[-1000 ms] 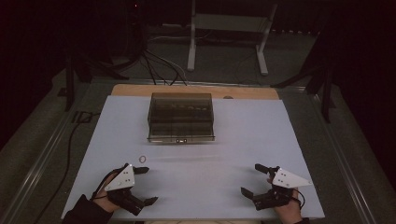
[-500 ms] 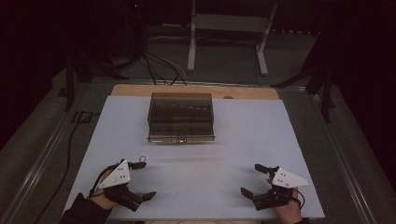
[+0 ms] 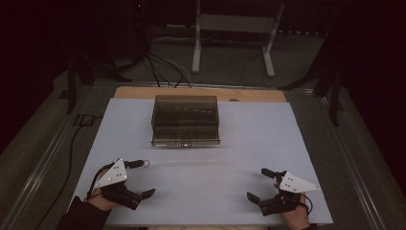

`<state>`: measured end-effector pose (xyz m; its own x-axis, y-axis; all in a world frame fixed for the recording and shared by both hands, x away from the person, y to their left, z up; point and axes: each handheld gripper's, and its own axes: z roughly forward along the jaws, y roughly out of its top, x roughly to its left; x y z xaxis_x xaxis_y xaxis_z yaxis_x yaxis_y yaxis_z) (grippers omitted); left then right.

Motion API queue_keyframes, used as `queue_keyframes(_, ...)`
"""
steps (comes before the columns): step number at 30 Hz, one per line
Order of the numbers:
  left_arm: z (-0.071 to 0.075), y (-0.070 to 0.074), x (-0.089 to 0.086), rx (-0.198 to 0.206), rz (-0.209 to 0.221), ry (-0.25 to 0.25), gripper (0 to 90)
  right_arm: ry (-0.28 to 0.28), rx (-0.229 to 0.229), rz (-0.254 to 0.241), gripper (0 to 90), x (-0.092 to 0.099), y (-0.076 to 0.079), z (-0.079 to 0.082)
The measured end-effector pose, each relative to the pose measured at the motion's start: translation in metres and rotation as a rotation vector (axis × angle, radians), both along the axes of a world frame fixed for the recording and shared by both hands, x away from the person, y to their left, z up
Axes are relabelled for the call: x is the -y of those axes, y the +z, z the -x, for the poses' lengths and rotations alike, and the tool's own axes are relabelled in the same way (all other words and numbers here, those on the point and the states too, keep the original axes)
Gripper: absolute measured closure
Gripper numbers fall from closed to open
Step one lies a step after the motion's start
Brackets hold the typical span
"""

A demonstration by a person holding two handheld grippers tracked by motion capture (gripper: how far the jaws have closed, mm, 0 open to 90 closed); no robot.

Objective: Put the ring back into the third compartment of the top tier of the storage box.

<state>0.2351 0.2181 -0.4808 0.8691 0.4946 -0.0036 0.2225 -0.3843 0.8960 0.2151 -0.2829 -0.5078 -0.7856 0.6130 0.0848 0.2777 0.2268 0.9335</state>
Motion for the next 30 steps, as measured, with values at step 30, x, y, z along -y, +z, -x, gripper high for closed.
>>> queue_keyframes(30,-0.023,0.007,-0.014,0.044,0.046,0.193,0.8,-0.003,0.005,0.001,0.0,0.000,0.001,0.000)
